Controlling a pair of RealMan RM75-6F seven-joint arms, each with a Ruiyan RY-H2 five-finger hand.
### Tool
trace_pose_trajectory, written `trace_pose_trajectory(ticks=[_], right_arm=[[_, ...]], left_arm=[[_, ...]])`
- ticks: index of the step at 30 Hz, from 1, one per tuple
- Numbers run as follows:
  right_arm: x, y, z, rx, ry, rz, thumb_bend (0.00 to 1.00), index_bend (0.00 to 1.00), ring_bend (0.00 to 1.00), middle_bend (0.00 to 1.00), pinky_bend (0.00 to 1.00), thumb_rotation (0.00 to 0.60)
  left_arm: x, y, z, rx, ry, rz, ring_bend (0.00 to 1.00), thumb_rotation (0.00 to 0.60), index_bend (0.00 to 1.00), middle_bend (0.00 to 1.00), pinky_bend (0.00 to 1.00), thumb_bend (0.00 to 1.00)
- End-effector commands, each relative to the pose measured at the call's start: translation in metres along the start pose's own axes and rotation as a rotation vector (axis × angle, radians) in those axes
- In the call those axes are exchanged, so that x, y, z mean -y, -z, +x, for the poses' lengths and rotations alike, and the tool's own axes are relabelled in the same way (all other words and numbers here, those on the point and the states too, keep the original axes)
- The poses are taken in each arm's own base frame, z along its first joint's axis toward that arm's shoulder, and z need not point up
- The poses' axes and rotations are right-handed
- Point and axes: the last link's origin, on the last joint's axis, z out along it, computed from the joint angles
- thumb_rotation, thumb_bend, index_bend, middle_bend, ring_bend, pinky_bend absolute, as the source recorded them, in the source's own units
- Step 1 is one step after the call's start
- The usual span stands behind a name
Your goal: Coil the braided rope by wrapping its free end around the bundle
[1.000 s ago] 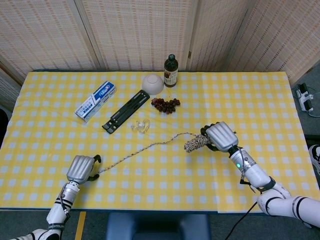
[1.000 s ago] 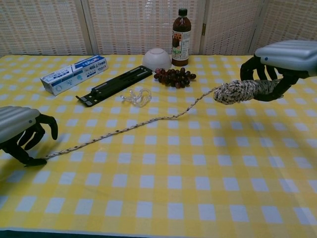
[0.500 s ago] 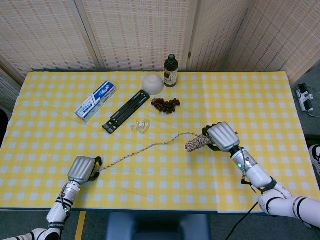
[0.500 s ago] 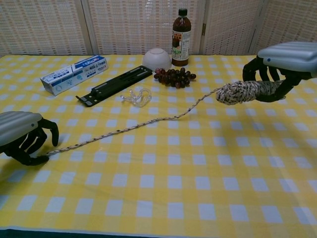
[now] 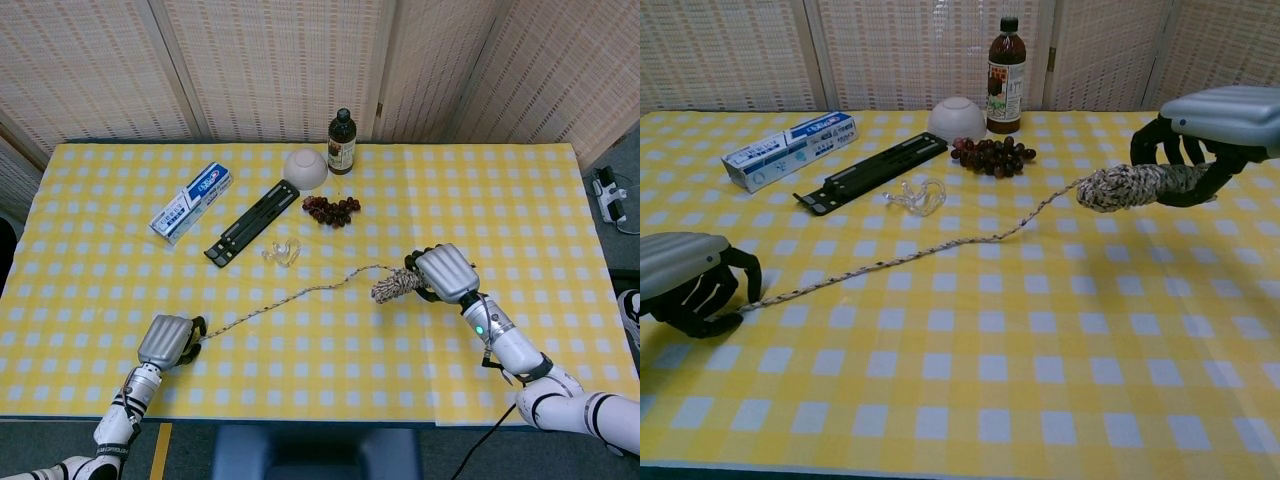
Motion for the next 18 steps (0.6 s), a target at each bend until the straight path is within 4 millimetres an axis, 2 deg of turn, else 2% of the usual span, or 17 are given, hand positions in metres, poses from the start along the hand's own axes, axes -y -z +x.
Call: trace_pose_trajectory(ticks=[1, 18], right_arm=[[-0.0003, 0.0000, -0.0004, 0.002, 0.001, -0.001, 0.65, 0.78, 0.66, 0.62, 0.54, 0.600], [-0.0021, 0.0011, -0.0012, 0.006, -0.001, -0.011, 0.65, 0.78, 0.67, 0.62, 0.54, 0.600]], left_arm=[[-0.0001, -0.0003, -0.0004, -0.002, 0.004, 0.001, 0.74, 0.600, 0.52, 0.81, 0.72, 0.44], [-0.0010, -0.0036, -0.0025, -0.033, 0.033, -0.010, 0.76, 0.600, 0.60, 0.84, 0.73, 0.50]])
